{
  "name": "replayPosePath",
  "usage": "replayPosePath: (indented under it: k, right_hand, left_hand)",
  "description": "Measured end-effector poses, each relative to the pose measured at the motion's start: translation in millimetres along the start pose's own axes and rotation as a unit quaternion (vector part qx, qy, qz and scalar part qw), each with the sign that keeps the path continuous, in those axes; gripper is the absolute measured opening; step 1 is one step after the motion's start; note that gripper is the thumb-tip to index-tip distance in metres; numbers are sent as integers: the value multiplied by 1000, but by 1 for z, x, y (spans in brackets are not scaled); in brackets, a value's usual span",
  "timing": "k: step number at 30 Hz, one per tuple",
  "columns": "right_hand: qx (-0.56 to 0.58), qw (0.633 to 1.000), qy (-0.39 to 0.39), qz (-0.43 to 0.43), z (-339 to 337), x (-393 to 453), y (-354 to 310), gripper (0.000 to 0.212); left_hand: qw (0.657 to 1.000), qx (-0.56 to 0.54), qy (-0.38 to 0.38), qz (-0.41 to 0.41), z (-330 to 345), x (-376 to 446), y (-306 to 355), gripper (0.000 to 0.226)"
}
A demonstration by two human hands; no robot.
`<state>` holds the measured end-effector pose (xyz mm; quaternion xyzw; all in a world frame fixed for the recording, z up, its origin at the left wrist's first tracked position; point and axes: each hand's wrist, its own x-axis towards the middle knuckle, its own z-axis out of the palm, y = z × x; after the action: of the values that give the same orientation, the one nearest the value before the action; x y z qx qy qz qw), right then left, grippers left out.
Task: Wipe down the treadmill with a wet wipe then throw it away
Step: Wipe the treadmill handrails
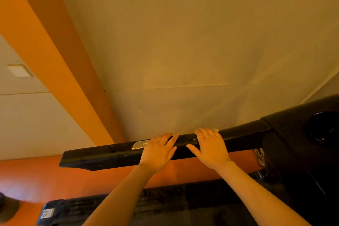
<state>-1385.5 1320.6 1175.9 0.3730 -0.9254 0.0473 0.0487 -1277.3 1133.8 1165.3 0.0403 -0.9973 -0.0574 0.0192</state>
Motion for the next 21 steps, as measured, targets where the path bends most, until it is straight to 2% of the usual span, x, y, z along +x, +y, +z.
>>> replayPosePath:
  k: [7,14,21]
  right_hand:
    - [8,998,63,-4,17,-15,-8,78]
    - [-36,999,-19,-3,4,12,-9,86]
    - [4,999,51,16,15,-4,-30,81]
  left_hand:
    - [1000,1,-2,6,0,0,0,52]
    - [1000,-15,-11,12,-2,-1,-2,51]
    - [1000,-19,3,-4,-3,-23,-31,48]
